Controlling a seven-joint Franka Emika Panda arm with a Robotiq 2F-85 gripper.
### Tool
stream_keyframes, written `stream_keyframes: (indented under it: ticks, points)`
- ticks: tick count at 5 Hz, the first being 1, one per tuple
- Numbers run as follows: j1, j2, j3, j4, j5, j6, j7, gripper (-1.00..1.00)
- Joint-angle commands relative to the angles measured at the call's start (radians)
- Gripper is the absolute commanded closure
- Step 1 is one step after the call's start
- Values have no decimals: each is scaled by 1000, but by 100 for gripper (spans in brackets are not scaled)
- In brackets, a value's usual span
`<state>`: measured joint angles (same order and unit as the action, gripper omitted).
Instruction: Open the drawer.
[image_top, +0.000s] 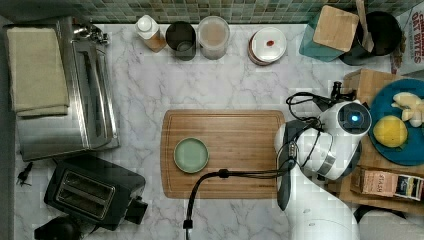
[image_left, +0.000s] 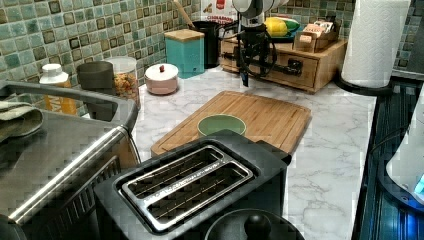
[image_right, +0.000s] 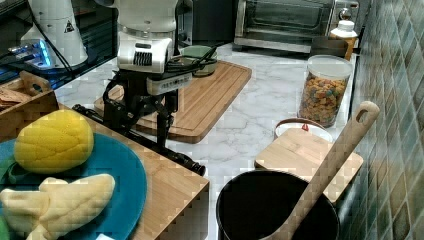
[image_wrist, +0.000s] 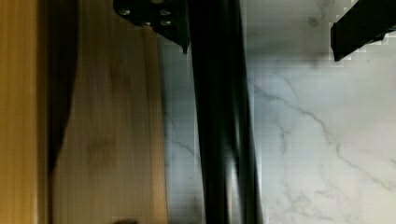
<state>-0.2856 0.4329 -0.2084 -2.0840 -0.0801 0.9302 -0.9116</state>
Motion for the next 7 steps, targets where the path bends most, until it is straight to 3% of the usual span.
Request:
stream_keyframes:
  ticks: [1, 3, 5, 7]
  points:
    - [62, -88, 59, 13, -4, -115, -20, -100]
    - [152, -149, 128, -98, -8, -19, 112, -100]
    - [243, -181, 171, -139, -40, -3, 310, -100]
    - [303, -173, 192, -120, 21, -28, 340, -100]
